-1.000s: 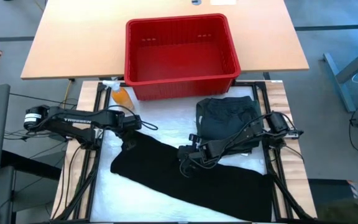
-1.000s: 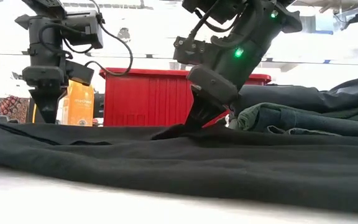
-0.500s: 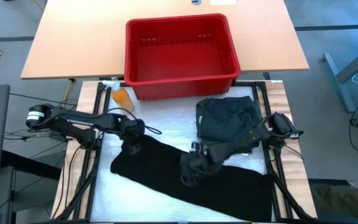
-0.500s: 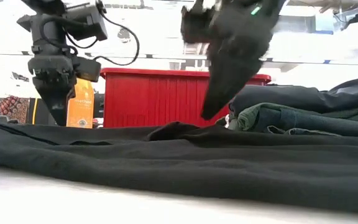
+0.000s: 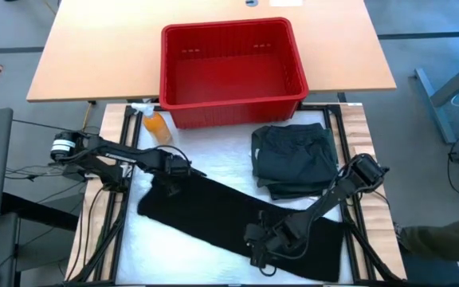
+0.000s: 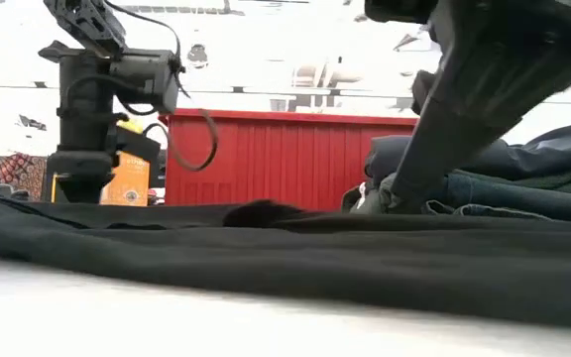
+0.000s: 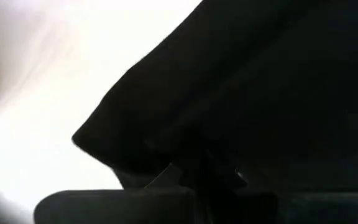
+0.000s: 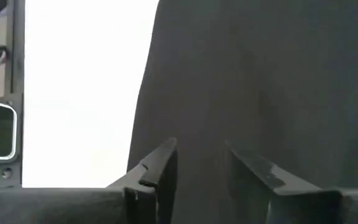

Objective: Fold Laundry from Bin
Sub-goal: Fold the black shirt

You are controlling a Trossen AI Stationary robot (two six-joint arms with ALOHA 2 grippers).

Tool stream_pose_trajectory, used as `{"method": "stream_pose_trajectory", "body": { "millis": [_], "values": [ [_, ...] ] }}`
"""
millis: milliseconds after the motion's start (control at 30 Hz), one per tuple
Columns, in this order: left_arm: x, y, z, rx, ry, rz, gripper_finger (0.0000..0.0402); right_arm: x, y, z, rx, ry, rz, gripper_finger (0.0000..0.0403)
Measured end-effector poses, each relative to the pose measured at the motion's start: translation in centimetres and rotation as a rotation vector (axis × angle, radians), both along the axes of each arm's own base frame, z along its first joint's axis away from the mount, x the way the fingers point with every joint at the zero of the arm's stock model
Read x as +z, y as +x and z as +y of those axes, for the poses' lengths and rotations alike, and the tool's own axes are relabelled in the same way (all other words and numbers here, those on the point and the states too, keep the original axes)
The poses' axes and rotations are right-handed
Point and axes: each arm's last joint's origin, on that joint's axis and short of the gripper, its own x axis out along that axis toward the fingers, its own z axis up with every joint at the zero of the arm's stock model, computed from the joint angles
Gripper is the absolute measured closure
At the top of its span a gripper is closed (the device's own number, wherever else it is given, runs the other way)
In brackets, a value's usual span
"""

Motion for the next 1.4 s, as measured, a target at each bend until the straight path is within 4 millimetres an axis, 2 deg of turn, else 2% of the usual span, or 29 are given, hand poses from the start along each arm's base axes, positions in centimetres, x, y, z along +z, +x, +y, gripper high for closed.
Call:
{"method": "stream_pose_trajectory", "body": {
  "millis": [100,233,300,367,500,633,767,867,1000,1133,1233,1400],
  "values": [
    [0.7,-1.0,0.1,0.037,0.059,0.058,0.0401,-0.8,-0.2,-0.2,-0.008,0.013,-0.013,0.0256],
    [2.2,-1.3,0.3,0.034,0.071,0.064,0.0401,-1.2,0.5,-1.6,-0.05,0.025,-0.026,0.026],
    [3.1,-1.3,0.3,0.04,0.07,0.038,0.0401,-0.6,0.7,-2.3,-0.066,0.043,-0.024,0.0261],
    [4.3,-1.2,0.2,0.053,0.079,-0.002,0.0401,1.0,0.5,-3.1,-0.109,0.108,-0.025,0.0262],
    [7.2,-1.0,0.3,0.082,0.111,-0.109,0.0401,3.7,-2.6,-3.2,-0.293,0.227,0.086,0.0262],
    [9.6,-0.9,-0.1,0.075,0.095,-0.26,0.0401,5.1,-6.9,-1.5,-0.557,0.332,0.174,0.0261],
    [10.7,-0.5,-1.1,0.048,0.066,-0.399,0.0401,4.4,-10.8,0.5,-0.791,0.347,0.277,0.025],
    [10.9,0.1,-2.1,0.002,0.023,-0.465,0.0401,3.6,-13.5,1.0,-0.938,0.281,0.41,0.0228],
    [11.1,0.5,-3.4,-0.04,-0.011,-0.52,0.0401,3.2,-15.9,1.9,-0.964,0.303,0.443,0.0186],
    [11.0,0.4,-4.1,-0.025,-0.023,-0.527,0.0401,2.2,-17.4,2.0,-0.963,0.284,0.544,0.0156],
    [11.0,0.4,-4.6,-0.006,-0.036,-0.534,0.0401,1.7,-17.9,1.8,-0.962,0.27,0.566,0.0153],
    [11.0,0.3,-5.3,0.018,-0.056,-0.543,0.0401,2.7,-18.8,1.6,-0.938,0.287,0.582,0.0159]
  ]
}}
